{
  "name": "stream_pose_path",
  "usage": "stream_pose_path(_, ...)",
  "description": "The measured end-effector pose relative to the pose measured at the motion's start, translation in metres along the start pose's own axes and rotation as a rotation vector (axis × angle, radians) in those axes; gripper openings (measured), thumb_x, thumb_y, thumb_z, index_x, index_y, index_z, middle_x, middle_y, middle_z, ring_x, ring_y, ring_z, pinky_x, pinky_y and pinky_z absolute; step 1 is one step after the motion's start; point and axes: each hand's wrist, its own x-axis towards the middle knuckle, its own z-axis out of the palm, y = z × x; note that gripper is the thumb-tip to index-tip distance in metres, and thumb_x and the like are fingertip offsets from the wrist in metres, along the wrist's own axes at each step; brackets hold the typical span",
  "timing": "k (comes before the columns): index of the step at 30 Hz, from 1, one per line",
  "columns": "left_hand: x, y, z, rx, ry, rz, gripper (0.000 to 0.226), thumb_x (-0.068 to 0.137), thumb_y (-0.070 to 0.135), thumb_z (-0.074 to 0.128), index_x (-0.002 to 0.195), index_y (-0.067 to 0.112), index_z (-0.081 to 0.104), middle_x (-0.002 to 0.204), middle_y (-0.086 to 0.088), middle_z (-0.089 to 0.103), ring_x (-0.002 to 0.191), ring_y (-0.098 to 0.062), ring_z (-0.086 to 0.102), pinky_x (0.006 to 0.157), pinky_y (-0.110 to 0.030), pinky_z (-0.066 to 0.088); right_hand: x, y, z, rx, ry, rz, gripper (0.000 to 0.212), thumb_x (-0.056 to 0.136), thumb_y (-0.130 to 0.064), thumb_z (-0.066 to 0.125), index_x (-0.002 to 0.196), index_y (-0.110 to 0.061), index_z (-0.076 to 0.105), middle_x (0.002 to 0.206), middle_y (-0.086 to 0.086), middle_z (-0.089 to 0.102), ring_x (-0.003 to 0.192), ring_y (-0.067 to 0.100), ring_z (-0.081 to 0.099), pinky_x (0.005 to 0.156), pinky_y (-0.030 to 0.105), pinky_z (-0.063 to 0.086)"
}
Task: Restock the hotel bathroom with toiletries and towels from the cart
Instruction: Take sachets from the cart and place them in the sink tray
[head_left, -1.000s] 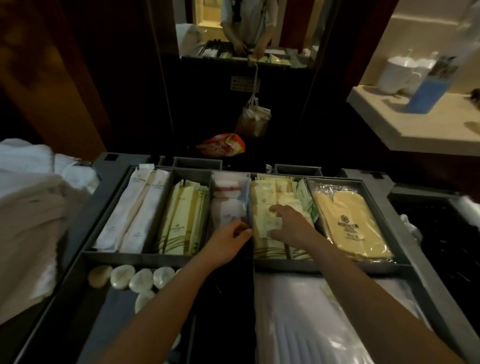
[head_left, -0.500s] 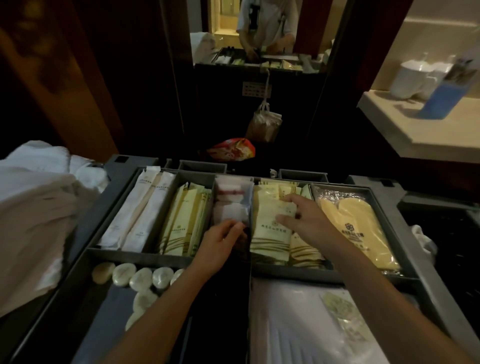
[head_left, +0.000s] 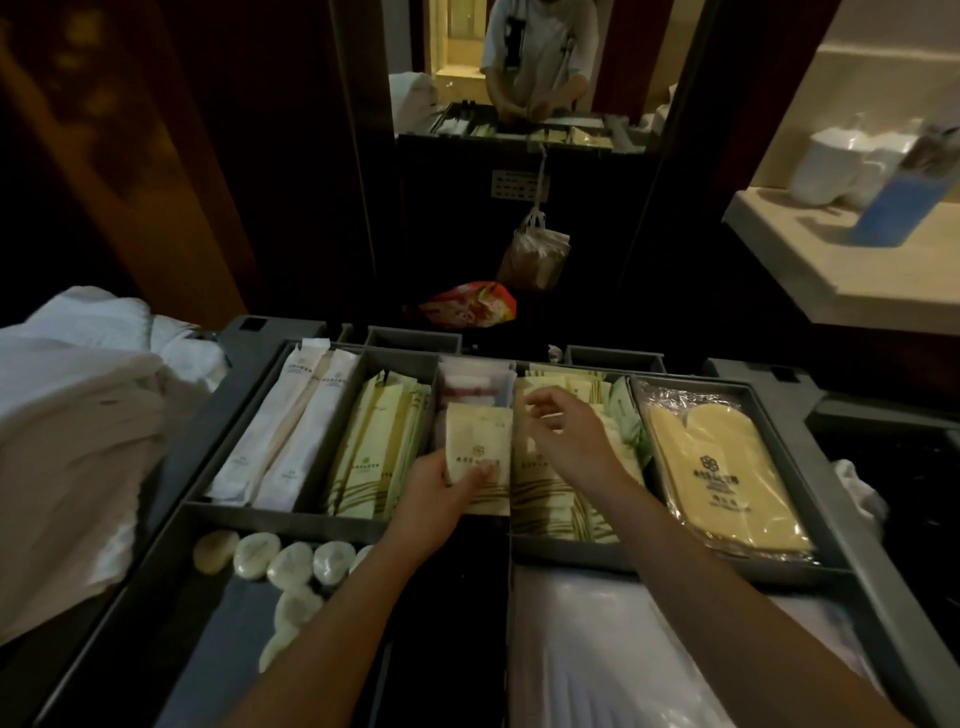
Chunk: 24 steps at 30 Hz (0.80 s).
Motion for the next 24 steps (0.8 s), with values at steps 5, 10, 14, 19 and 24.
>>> stream_pose_path(5, 0.001, -0.002, 0.001, 0.003, 0.058, -0.005, 0.011, 0.087, 0.018, 0.062, 0.084, 0.028, 0.062, 0.075, 0.02, 0.065, 0.068, 0.012, 0.063, 0.053, -0.007, 0.047, -0.001, 0.029, -0.016, -0.173, 0.055, 0.12, 0.044, 0.087, -0.02, 0.063, 0.127, -0.013, 0.046, 0.125, 0.01, 0.043, 0.109, 0.023, 0.046, 0.082, 0.029, 0.045)
stream_pose_path(10, 0.003, -0.004, 0.001, 0.049, 0.087, -0.006, 0.007, 0.087, 0.019, 0.062, 0.084, 0.026, 0.061, 0.072, 0.022, 0.062, 0.064, 0.016, 0.06, 0.051, -0.005, 0.045, -0.011, 0.044, -0.006, -0.201, -0.044, 0.175, 0.073, 0.083, -0.022, 0.069, 0.142, -0.017, 0.027, 0.137, 0.013, 0.04, 0.123, 0.029, 0.042, 0.097, 0.04, 0.043)
stream_pose_path(14, 0.003, -0.006, 0.0, 0.06, 0.083, -0.038, 0.001, 0.087, 0.022, 0.063, 0.086, 0.023, 0.062, 0.073, 0.019, 0.064, 0.064, 0.01, 0.061, 0.054, -0.009, 0.049, -0.015, 0.044, 0.001, -0.282, -0.031, 0.135, 0.083, 0.083, -0.015, 0.067, 0.147, -0.02, 0.014, 0.126, 0.016, 0.051, 0.108, 0.03, 0.053, 0.085, 0.036, 0.049)
stream_pose_path(19, 0.002, -0.005, 0.0, 0.073, 0.068, -0.042, 0.006, 0.087, 0.025, 0.063, 0.092, 0.022, 0.062, 0.076, 0.016, 0.064, 0.068, 0.009, 0.06, 0.053, -0.007, 0.048, -0.021, 0.035, -0.002, -0.283, 0.049, 0.127, 0.086, 0.082, -0.012, 0.068, 0.148, -0.02, 0.013, 0.123, 0.016, 0.055, 0.107, 0.033, 0.056, 0.084, 0.036, 0.048)
stream_pose_path(24, 0.002, 0.001, -0.005, 0.094, -0.044, -0.043, 0.017, 0.087, 0.024, 0.062, 0.101, 0.015, 0.066, 0.086, 0.009, 0.066, 0.071, 0.004, 0.062, 0.056, -0.006, 0.048, -0.032, 0.02, -0.013, -0.192, 0.094, 0.183, 0.054, 0.085, -0.013, 0.066, 0.134, -0.006, 0.044, 0.122, 0.013, 0.059, 0.111, 0.028, 0.057, 0.093, 0.043, 0.049)
